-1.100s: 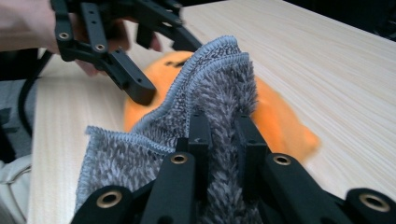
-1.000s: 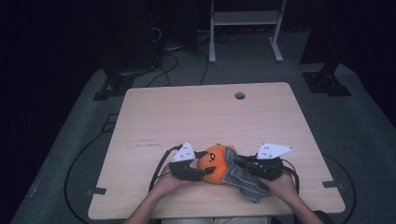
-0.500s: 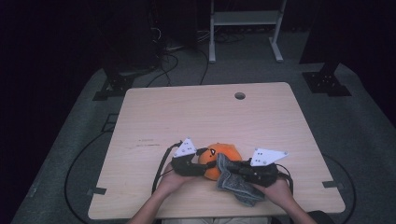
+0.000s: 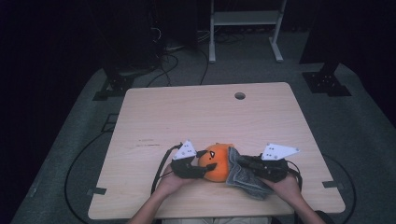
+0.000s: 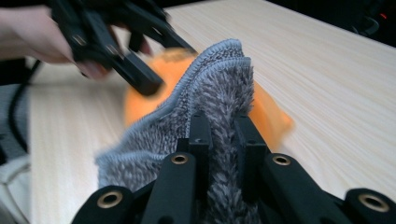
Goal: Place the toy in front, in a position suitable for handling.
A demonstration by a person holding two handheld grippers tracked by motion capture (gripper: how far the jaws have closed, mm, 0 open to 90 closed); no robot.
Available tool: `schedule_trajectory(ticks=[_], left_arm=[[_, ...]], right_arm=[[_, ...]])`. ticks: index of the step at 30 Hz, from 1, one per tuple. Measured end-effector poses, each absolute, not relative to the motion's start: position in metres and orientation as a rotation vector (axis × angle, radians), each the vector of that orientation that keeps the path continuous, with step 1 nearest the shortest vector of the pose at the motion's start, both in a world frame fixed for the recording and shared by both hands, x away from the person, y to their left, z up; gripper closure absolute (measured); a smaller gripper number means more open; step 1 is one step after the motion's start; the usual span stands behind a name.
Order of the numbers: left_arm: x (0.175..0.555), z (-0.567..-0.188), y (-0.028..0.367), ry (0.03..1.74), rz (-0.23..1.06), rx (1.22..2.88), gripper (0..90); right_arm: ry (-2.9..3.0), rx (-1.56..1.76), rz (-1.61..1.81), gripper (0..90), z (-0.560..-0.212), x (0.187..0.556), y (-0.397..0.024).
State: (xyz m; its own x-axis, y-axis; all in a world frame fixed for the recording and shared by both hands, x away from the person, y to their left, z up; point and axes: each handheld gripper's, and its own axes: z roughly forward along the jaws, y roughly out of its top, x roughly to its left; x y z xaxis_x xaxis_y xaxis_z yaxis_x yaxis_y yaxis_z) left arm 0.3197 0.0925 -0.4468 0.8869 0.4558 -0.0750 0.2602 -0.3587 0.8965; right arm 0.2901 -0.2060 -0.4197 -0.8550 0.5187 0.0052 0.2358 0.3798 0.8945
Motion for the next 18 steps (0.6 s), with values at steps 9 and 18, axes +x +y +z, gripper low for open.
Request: schedule_trajectory(ticks=[9, 18], left_arm=[[0.316, -0.448, 0.095, 0.508, 0.222, 1.978, 40.7], [0.311, -0.446, 0.095, 0.48, 0.212, 2.004, 40.4]], right_arm=[[2.387, 0.615, 1.414, 79.5, -0.424, 0.297, -0.194], [2.387, 0.721, 1.482, 75.6, -0.424, 0.304, -0.215]])
